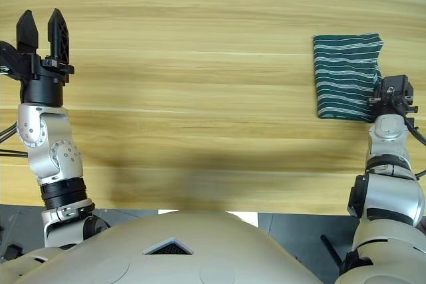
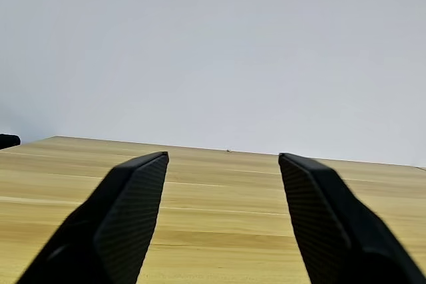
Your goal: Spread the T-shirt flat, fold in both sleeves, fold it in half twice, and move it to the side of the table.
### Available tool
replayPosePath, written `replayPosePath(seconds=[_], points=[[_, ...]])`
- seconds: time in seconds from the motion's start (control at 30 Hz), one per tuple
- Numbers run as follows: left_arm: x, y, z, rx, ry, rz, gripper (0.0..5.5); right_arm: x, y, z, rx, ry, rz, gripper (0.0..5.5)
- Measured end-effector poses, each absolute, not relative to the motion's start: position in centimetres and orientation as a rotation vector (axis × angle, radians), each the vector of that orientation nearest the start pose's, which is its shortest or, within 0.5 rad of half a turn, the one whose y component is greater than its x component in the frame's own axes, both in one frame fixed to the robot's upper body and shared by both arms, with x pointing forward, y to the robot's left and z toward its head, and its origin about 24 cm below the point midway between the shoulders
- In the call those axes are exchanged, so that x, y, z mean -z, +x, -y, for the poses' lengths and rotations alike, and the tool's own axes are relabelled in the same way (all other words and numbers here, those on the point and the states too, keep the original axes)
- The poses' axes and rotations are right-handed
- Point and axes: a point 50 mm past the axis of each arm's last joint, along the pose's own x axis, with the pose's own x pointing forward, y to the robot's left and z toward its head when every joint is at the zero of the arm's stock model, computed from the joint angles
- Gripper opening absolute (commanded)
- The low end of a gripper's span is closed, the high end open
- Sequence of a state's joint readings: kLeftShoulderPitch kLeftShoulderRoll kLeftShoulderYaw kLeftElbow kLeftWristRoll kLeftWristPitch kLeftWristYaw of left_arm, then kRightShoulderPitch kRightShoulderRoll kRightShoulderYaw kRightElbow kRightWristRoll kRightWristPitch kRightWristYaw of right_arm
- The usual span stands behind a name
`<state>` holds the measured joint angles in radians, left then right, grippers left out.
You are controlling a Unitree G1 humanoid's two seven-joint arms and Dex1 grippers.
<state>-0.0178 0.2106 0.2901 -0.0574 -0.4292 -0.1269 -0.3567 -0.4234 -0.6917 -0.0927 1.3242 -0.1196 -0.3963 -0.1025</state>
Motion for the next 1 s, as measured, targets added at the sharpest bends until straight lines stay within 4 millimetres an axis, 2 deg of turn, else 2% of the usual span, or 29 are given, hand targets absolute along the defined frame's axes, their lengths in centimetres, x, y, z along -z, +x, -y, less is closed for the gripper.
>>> replayPosePath(seconds=[0.1,0.2,0.37,0.43,0.5,0.53,0.57,0.6,0.7,0.77,0.83,0.9,1.0], points=[[-8.9,24.6,-23.1,0.109,-0.160,0.300,3.08,-1.0,24.8,38.2,0.438,-0.659,-0.406,2.27],[-8.5,24.7,-22.8,0.116,-0.164,0.285,3.08,-1.8,25.6,37.8,0.442,-0.670,-0.334,2.27],[-8.3,24.7,-22.7,0.116,-0.167,0.282,3.08,-4.8,27.5,37.0,0.483,-0.679,-0.109,2.27],[-8.3,24.7,-22.4,0.124,-0.156,0.289,3.08,-7.1,28.2,36.4,0.520,-0.704,0.070,2.27],[-8.7,24.7,-21.9,0.120,-0.152,0.311,3.08,-11.2,29.1,35.4,0.538,-0.718,0.337,2.27],[-8.9,24.7,-21.6,0.102,-0.143,0.318,3.08,-12.6,29.5,34.2,0.514,-0.699,0.450,2.27],[-9.1,24.8,-21.0,0.090,-0.127,0.331,3.08,-13.4,30.0,32.0,0.456,-0.655,0.558,2.27],[-9.2,25.0,-20.3,0.081,-0.101,0.340,3.08,-13.2,30.3,29.6,0.391,-0.585,0.622,2.27],[-9.8,26.3,-17.6,0.069,-0.050,0.379,3.08,-9.7,30.8,20.8,0.131,-0.316,0.616,2.27],[-8.9,26.5,-16.1,0.082,-0.025,0.367,3.08,-8.4,30.6,15.9,-0.005,-0.147,0.608,2.27],[-7.3,26.0,-15.3,0.113,0.015,0.324,3.08,-7.4,29.7,14.2,-0.084,-0.093,0.586,2.27],[-6.3,25.6,-15.3,0.121,0.053,0.308,3.08,-5.6,28.6,14.7,-0.085,-0.094,0.516,2.27],[-6.3,25.6,-15.7,0.113,0.141,0.357,3.08,-5.3,28.6,15.5,-0.054,-0.068,0.498,2.27]])
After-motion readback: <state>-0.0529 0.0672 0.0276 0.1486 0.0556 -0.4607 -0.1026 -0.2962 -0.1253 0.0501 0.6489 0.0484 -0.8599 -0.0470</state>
